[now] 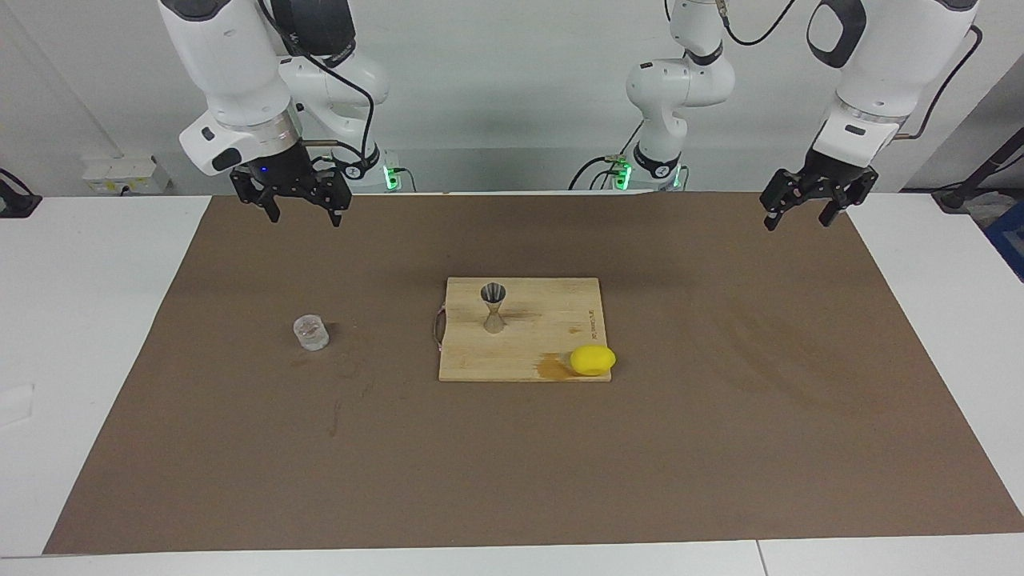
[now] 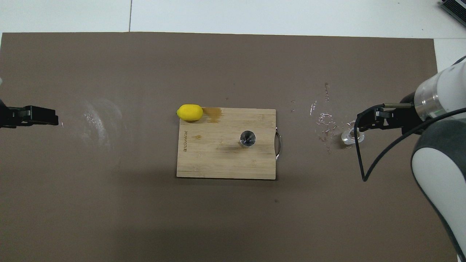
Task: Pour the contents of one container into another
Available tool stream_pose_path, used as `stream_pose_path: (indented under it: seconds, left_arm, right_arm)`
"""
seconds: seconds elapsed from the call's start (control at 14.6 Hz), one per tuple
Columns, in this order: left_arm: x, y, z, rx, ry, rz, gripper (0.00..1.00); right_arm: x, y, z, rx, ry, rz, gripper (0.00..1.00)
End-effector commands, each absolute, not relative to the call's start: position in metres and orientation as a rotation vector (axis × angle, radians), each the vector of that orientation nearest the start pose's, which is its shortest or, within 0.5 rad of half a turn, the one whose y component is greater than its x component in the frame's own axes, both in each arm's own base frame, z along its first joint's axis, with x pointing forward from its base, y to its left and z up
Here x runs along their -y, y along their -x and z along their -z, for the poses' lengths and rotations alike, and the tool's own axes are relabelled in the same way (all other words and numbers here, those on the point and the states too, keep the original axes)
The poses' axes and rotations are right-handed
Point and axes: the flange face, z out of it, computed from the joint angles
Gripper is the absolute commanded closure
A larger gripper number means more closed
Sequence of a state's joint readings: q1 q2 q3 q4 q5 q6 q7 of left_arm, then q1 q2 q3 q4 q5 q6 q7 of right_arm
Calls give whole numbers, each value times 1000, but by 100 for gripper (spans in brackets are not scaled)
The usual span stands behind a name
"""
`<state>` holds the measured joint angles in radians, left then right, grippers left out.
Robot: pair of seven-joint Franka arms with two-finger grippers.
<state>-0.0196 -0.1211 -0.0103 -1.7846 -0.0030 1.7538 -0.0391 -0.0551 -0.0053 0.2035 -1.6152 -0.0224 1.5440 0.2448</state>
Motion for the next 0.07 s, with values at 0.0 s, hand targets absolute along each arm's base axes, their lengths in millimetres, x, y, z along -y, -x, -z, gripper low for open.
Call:
stream_pose_path:
  seconds: [0.0]
  left_arm:
    - [16,-521,-607,21,3127,140,0]
  right_arm:
    - [-76,-541,-603,-121,3153,-80,0]
